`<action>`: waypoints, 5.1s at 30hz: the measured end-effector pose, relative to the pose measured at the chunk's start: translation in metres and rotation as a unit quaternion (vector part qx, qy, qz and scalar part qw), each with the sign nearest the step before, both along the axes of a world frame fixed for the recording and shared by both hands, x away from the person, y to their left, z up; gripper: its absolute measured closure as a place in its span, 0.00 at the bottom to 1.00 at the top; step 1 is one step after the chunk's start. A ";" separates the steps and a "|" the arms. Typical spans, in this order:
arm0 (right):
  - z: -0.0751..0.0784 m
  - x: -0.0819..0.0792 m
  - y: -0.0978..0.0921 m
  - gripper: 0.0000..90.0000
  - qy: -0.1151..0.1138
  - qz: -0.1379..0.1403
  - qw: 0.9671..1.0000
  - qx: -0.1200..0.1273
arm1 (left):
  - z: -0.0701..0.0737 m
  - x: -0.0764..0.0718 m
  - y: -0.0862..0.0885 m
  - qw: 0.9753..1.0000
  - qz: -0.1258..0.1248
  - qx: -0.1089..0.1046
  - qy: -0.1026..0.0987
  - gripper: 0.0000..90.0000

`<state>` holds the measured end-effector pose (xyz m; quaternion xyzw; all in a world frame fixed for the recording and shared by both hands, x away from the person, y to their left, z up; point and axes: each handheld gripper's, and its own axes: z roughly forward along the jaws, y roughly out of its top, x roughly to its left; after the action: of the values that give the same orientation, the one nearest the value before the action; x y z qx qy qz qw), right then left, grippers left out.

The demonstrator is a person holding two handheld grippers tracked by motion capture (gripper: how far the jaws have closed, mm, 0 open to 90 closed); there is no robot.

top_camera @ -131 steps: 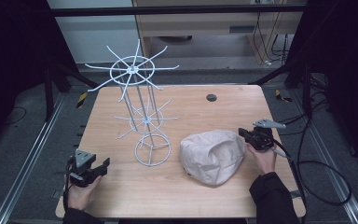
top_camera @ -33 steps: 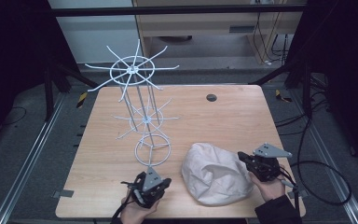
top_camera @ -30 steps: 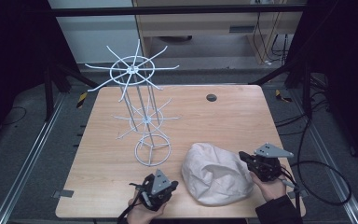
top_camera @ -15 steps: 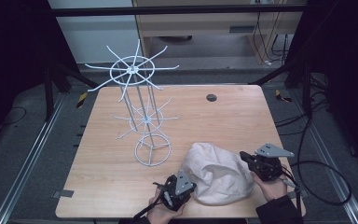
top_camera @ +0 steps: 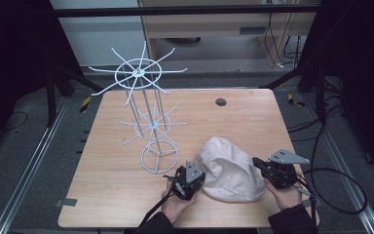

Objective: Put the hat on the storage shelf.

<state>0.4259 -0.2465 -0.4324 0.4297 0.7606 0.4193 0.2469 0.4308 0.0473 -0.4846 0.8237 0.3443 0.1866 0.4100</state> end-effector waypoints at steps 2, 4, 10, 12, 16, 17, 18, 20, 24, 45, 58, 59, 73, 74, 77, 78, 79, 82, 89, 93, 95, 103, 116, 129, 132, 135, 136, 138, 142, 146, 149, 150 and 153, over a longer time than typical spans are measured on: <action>0.000 0.000 0.000 1.00 -0.001 -0.001 1.000 0.001 | 0.001 0.004 0.001 1.000 0.008 -0.007 -0.002 1.00; 0.001 -0.001 -0.001 1.00 -0.002 -0.001 1.000 0.001 | 0.002 0.008 0.002 1.000 0.013 -0.010 -0.003 1.00; 0.005 -0.002 -0.003 1.00 -0.008 0.000 1.000 -0.003 | 0.008 0.005 0.011 1.000 0.007 -0.008 -0.005 0.94; 0.010 -0.002 -0.005 1.00 -0.011 0.001 1.000 -0.007 | 0.013 -0.003 0.021 1.000 -0.001 -0.003 -0.012 0.90; 0.022 -0.001 -0.005 0.93 -0.013 0.019 1.000 -0.010 | 0.024 -0.016 0.048 1.000 -0.006 0.005 -0.019 0.81; 0.027 -0.001 -0.004 0.91 -0.017 0.023 1.000 -0.011 | 0.027 -0.019 0.055 1.000 -0.003 0.004 -0.018 0.79; 0.031 0.000 -0.003 0.88 -0.017 0.028 0.999 -0.009 | 0.028 -0.020 0.061 1.000 -0.001 0.003 -0.017 0.76; 0.037 0.001 -0.001 0.82 -0.015 0.036 0.999 -0.013 | 0.032 -0.025 0.079 1.000 0.001 -0.003 -0.015 0.70; 0.050 0.001 0.008 0.72 -0.008 0.051 0.998 -0.028 | 0.038 -0.031 0.112 0.999 0.020 0.004 -0.027 0.61; 0.043 0.021 0.057 0.56 0.067 0.120 0.984 -0.113 | 0.023 -0.025 0.233 0.984 0.179 0.001 -0.017 0.45; 0.017 0.036 0.069 0.66 0.113 0.129 0.974 -0.150 | 0.019 -0.017 0.253 0.976 0.212 0.025 -0.034 0.49; 0.016 0.037 0.069 0.67 0.116 0.129 0.973 -0.150 | 0.018 -0.017 0.254 0.976 0.213 0.024 -0.031 0.49; 0.012 0.045 0.078 0.96 0.147 0.134 0.963 -0.180 | 0.016 -0.014 0.258 0.976 0.214 0.025 -0.025 0.51; 0.013 0.045 0.078 0.97 0.145 0.134 0.963 -0.182 | 0.016 -0.014 0.258 0.976 0.214 0.025 -0.025 0.51; 0.017 0.043 0.078 0.97 0.141 0.136 0.965 -0.177 | 0.015 -0.013 0.259 0.976 0.216 0.026 -0.024 0.52; 0.019 0.042 0.077 0.98 0.139 0.136 0.966 -0.172 | 0.015 -0.013 0.259 0.976 0.216 0.026 -0.024 0.52; 0.021 0.040 0.076 0.98 0.132 0.135 0.968 -0.167 | 0.015 -0.013 0.259 0.976 0.217 0.026 -0.023 0.52; 0.027 0.036 0.073 0.98 0.118 0.131 0.972 -0.154 | 0.015 -0.012 0.260 0.975 0.221 0.025 -0.022 0.52; 0.041 0.028 0.062 0.98 0.071 0.117 0.985 -0.103 | 0.015 -0.012 0.263 0.973 0.228 0.021 -0.022 0.51; 0.049 0.021 0.055 0.98 0.033 0.099 0.992 -0.072 | 0.015 -0.012 0.263 0.973 0.229 0.019 -0.023 0.51; 0.053 0.018 0.052 0.98 0.014 0.090 0.994 -0.058 | 0.015 -0.012 0.263 0.973 0.230 0.019 -0.023 0.51; 0.069 0.008 0.035 0.98 -0.043 0.061 0.997 0.005 | 0.015 -0.012 0.264 0.973 0.230 0.018 -0.022 0.51; 0.097 -0.005 0.019 0.98 -0.129 0.040 0.989 0.064 | 0.015 -0.012 0.263 0.973 0.230 0.020 -0.025 0.51; 0.135 -0.015 0.021 0.98 -0.194 0.046 0.974 0.111 | 0.014 -0.011 0.264 0.972 0.232 0.023 -0.024 0.51; 0.141 -0.014 0.025 0.98 -0.205 0.046 0.971 0.117 | 0.014 -0.011 0.264 0.972 0.233 0.022 -0.024 0.51; 0.148 -0.014 0.029 0.98 -0.219 0.049 0.966 0.125 | 0.013 -0.011 0.264 0.972 0.234 0.021 -0.024 0.51; 0.152 -0.014 0.030 0.98 -0.229 0.050 0.964 0.129 | 0.013 -0.011 0.265 0.972 0.233 0.021 -0.024 0.51; 0.157 -0.014 0.033 0.98 -0.237 0.053 0.960 0.140 | 0.013 -0.011 0.264 0.972 0.233 0.021 -0.023 0.51; 0.168 -0.014 0.038 0.98 -0.255 0.061 0.953 0.154 | 0.013 -0.011 0.264 0.972 0.234 0.020 -0.023 0.51; 0.178 -0.015 0.044 0.98 -0.271 0.071 0.945 0.168 | 0.013 -0.011 0.264 0.972 0.233 0.020 -0.023 0.51; 0.186 -0.015 0.048 0.98 -0.282 0.076 0.941 0.173 | 0.013 -0.011 0.264 0.972 0.233 0.019 -0.023 0.51; 0.188 -0.016 0.049 0.98 -0.286 0.078 0.939 0.173 | 0.013 -0.011 0.264 0.972 0.233 0.020 -0.023 0.51; 0.195 -0.015 0.053 0.98 -0.294 0.084 0.935 0.180 | 0.013 -0.011 0.264 0.972 0.234 0.020 -0.023 0.51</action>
<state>0.4107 -0.1939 -0.2377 0.2594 0.5993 0.6759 0.3417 0.4197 0.3117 -0.4719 0.7239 0.5139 0.3028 0.3467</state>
